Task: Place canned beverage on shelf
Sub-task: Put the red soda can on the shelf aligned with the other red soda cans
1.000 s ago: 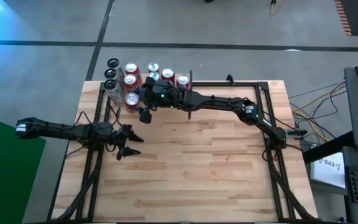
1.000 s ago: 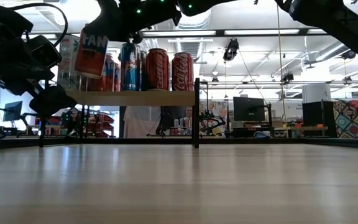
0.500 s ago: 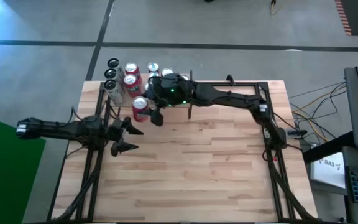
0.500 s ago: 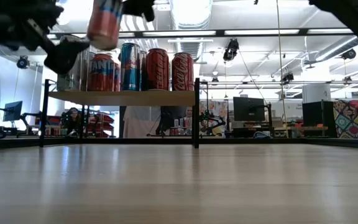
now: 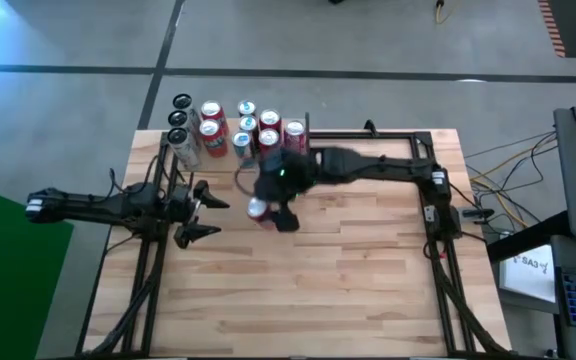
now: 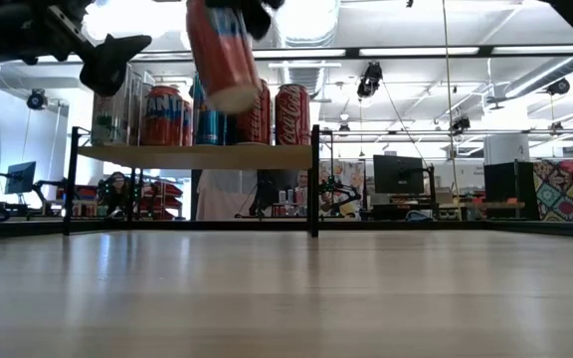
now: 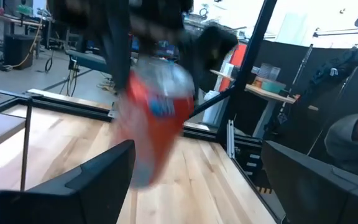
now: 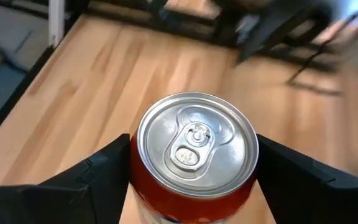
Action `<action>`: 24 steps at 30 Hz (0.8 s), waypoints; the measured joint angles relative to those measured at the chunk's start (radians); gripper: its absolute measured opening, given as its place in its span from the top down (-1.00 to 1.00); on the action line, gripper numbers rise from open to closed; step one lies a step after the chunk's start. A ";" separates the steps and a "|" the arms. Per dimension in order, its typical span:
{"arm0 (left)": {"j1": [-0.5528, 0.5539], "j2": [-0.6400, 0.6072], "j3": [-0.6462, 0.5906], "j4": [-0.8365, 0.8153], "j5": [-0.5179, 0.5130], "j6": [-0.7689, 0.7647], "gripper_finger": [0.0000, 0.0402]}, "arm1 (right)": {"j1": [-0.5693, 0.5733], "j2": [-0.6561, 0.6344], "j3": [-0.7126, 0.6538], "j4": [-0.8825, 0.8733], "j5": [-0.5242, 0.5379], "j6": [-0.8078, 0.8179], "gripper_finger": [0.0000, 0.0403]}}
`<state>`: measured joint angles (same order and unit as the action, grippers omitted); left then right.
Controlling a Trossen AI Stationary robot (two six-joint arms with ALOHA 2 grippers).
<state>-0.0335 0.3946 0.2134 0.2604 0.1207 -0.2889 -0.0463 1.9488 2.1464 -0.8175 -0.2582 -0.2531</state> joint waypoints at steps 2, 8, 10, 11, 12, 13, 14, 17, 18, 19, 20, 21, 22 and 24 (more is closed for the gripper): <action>-0.008 0.002 0.000 0.002 0.000 0.002 -0.66 | 0.018 0.000 -0.071 0.051 -0.004 0.029 -0.42; -0.053 0.011 0.000 0.014 -0.008 0.015 -0.66 | 0.054 -0.001 -0.282 0.256 0.009 0.085 -0.42; -0.072 0.018 0.000 0.019 -0.025 0.016 -0.66 | 0.067 -0.006 -0.356 0.336 0.064 0.104 -0.42; -0.084 0.024 -0.002 0.021 -0.038 0.020 -0.66 | 0.073 -0.010 -0.391 0.373 0.099 0.110 -0.42; -0.095 0.032 -0.005 0.026 -0.055 0.027 -0.66 | 0.080 -0.012 -0.425 0.414 0.125 0.117 -0.42; -0.108 0.040 -0.008 0.034 -0.066 0.034 -0.66 | 0.086 -0.013 -0.456 0.463 0.147 0.126 -0.42; -0.119 0.050 -0.012 0.046 -0.079 0.040 -0.66 | 0.092 -0.014 -0.484 0.515 0.168 0.133 -0.42; -0.144 0.085 -0.016 0.090 -0.113 0.056 -0.66 | 0.107 -0.015 -0.566 0.652 0.211 0.166 -0.42; -0.148 0.098 -0.018 0.103 -0.122 0.062 -0.66 | 0.111 -0.015 -0.592 0.695 0.231 0.177 -0.42; -0.150 0.114 -0.018 0.114 -0.132 0.068 -0.66 | 0.115 -0.015 -0.619 0.739 0.254 0.185 -0.42; -0.151 0.130 -0.018 0.126 -0.135 0.076 -0.66 | 0.120 -0.015 -0.644 0.779 0.280 0.193 -0.42; -0.151 0.146 -0.019 0.139 -0.138 0.087 -0.66 | 0.126 -0.015 -0.670 0.818 0.310 0.202 -0.42; -0.151 0.164 -0.020 0.154 -0.138 0.099 -0.66 | 0.132 -0.015 -0.697 0.860 0.341 0.208 -0.42; -0.151 0.203 -0.020 0.203 -0.139 0.131 -0.66 | 0.145 -0.015 -0.746 0.935 0.420 0.208 -0.42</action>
<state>-0.1848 0.5979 0.1938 0.4632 -0.0186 -0.1579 0.0983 1.9335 1.4002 0.1178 0.1616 -0.0447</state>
